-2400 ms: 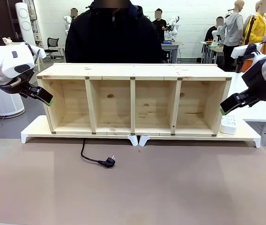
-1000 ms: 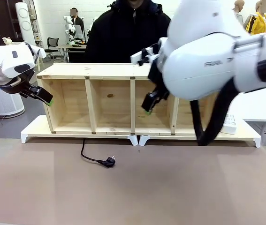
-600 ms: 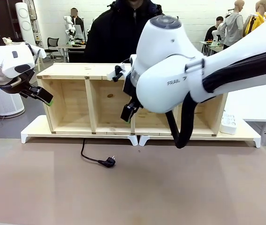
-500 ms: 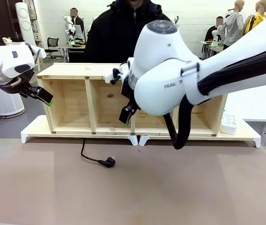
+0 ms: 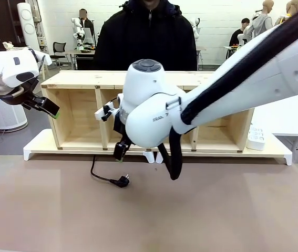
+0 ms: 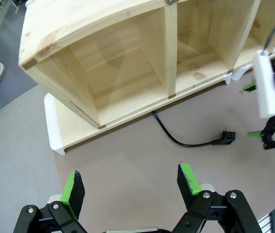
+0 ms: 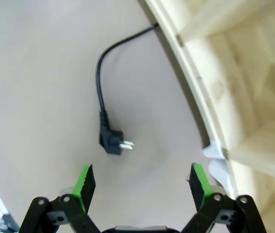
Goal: Perform cable management.
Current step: When the cord part of the Power Cable appears at the lower middle area of the table and stops, grasp the cord part of the Power Cable.
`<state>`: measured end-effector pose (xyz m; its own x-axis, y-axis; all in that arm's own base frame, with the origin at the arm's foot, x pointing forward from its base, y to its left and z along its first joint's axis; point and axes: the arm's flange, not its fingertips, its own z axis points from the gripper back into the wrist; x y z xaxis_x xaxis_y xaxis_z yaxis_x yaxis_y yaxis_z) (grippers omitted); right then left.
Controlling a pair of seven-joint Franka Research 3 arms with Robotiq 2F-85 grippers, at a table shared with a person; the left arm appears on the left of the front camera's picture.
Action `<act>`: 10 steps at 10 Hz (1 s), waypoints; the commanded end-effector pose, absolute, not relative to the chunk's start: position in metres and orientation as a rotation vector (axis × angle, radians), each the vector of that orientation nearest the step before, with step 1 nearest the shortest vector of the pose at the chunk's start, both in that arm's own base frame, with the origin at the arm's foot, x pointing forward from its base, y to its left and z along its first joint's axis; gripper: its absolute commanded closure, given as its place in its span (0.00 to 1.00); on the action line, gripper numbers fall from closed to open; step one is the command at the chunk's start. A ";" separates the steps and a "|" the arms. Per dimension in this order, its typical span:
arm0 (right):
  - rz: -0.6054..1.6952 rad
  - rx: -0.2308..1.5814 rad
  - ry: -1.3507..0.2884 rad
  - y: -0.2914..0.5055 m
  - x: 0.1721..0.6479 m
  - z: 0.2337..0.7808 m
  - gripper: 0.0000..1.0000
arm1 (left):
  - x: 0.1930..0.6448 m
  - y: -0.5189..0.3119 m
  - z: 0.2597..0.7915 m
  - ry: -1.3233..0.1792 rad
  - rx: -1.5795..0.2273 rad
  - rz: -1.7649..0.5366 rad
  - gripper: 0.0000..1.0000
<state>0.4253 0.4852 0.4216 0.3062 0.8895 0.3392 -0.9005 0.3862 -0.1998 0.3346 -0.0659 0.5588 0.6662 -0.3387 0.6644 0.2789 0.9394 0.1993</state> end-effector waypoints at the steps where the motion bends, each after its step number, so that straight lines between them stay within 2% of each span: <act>1: 1.181 0.072 -0.396 0.514 0.434 0.419 0.00 | 0.335 -0.066 0.559 -0.766 0.087 -0.348 0.00; 10: 1.224 0.002 -0.290 0.541 0.435 0.357 0.00 | 0.335 -0.066 0.559 -0.766 0.087 -0.348 0.00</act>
